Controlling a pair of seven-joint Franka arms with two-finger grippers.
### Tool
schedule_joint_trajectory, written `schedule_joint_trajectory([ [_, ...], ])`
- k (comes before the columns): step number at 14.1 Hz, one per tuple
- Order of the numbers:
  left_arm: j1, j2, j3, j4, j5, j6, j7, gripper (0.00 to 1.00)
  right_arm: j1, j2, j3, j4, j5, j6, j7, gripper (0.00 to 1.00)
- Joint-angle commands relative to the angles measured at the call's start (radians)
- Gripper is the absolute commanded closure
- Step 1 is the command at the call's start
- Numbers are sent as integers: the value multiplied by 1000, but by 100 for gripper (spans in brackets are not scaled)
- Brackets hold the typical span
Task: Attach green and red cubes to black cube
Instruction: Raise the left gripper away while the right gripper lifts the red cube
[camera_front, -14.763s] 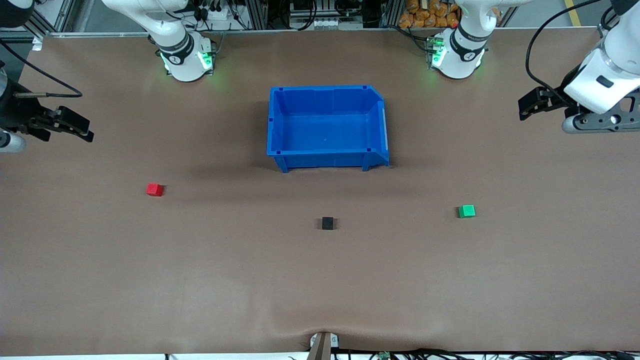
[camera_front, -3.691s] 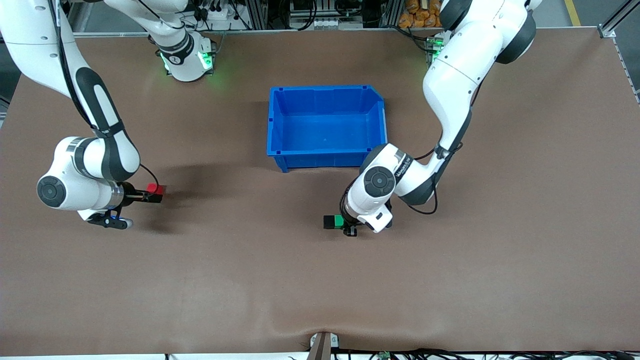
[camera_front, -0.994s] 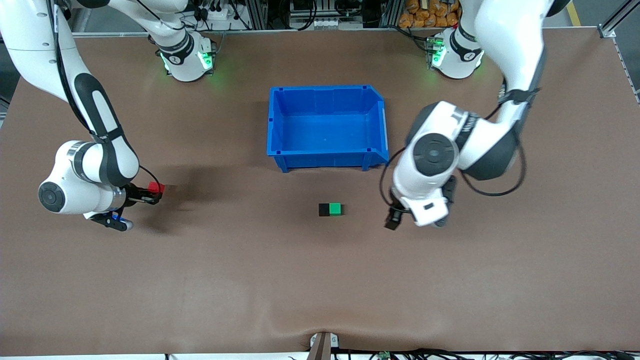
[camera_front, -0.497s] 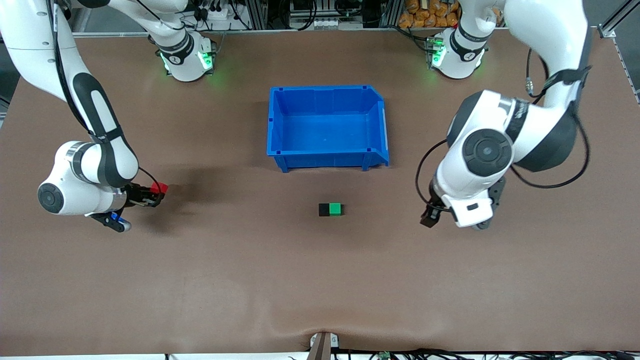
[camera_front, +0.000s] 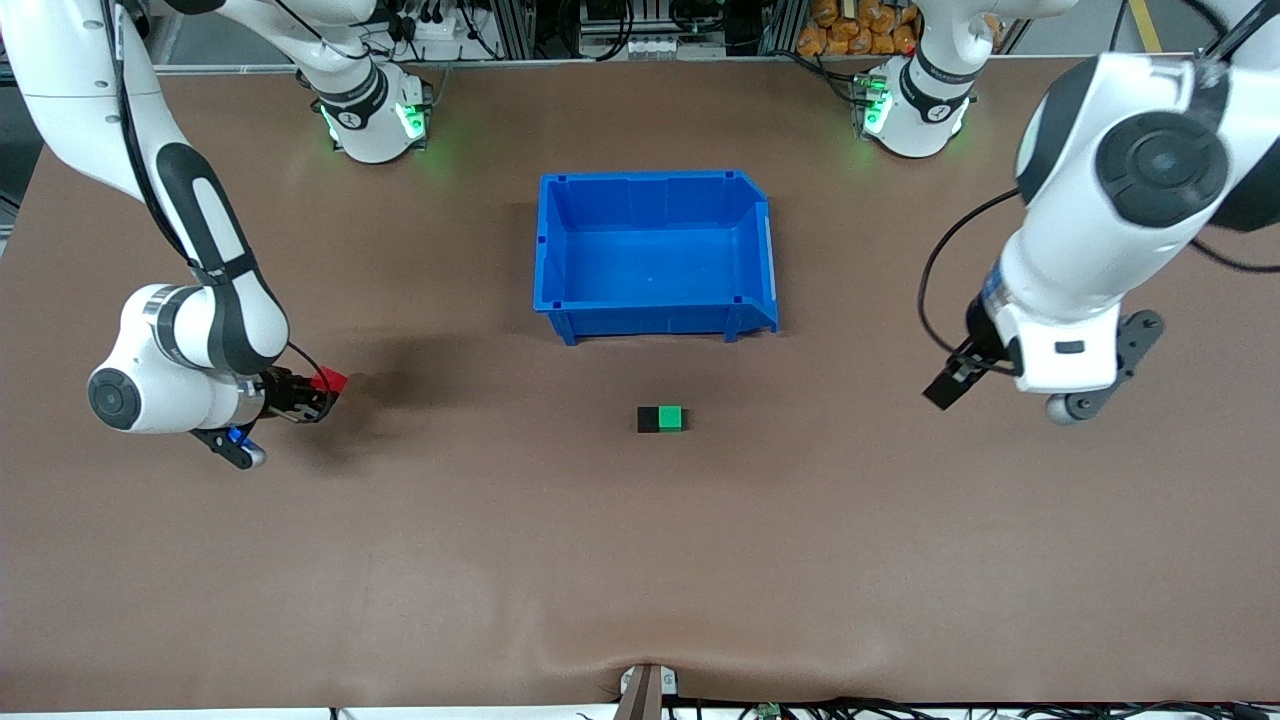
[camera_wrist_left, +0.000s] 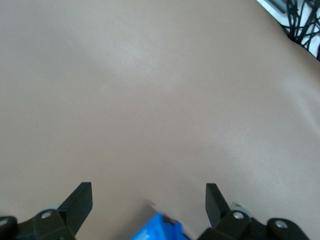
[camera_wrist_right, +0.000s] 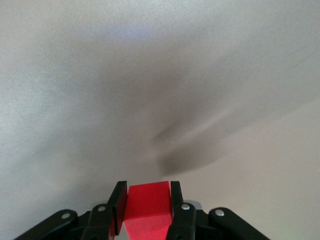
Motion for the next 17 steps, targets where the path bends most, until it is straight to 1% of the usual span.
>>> schedule_joint_trajectory([
  [1,36,-65,-8,-42,11,-37,170,0,9,-9,0,5,53,-15,39,100],
  [3,68,-98,-11,-42,8,-65,298,0,12,-8,-1,5,92,-15,47,100],
  [6,139,-126,-12,-38,-4,-74,499,0,26,-8,-1,6,95,-12,131,100],
  [9,157,-131,-5,-36,-4,-74,589,0,42,-8,-1,8,106,-9,172,100],
  [10,172,-152,-5,-41,-4,-74,603,0,47,-8,-1,11,110,-9,197,100],
  [15,185,-155,-5,-31,6,-68,642,0,98,-6,-1,23,113,-6,365,100],
  [17,188,-161,-3,-33,6,-72,712,0,118,-6,-1,32,113,-6,424,100],
])
